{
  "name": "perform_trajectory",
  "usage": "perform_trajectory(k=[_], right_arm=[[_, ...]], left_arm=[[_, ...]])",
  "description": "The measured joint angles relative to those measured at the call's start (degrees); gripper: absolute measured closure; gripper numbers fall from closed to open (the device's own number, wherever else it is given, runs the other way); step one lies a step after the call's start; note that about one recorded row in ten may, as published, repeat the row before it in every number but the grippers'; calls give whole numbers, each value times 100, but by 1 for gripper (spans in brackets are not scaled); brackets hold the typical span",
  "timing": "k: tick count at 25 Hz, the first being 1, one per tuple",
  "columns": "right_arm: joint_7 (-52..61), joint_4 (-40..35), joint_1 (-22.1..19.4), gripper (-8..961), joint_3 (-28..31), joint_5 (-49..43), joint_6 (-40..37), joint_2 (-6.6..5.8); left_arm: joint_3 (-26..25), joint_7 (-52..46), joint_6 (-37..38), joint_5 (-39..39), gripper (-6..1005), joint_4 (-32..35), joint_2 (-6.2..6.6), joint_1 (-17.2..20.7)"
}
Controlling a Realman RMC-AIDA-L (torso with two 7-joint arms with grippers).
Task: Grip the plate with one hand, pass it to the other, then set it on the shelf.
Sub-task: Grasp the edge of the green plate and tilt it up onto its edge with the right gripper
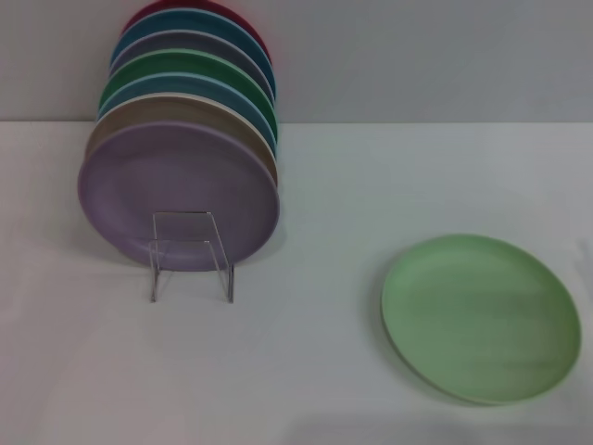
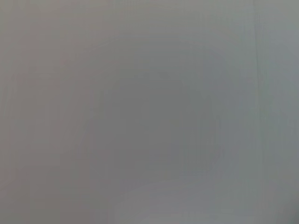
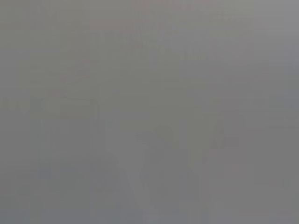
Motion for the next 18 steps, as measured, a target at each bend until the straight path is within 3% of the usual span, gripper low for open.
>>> perform_trajectory(k=[7,12,14,18], right_arm=[[1,168,35,172,-142,-83,-391,-33],[58,441,240,172,-228,-309,194,-155],[288,786,263,172,-228,-610,525,-357],[501,1845,170,172,-190,-1116,1056,-916]], left_arm=[[0,0,-3,0,197,0,-1,-31],[0,-13,10,0,197,0,0,-49],[0,-22,30,0,197,0,0,-53],[0,-26,46,0,197,0,6,-73]])
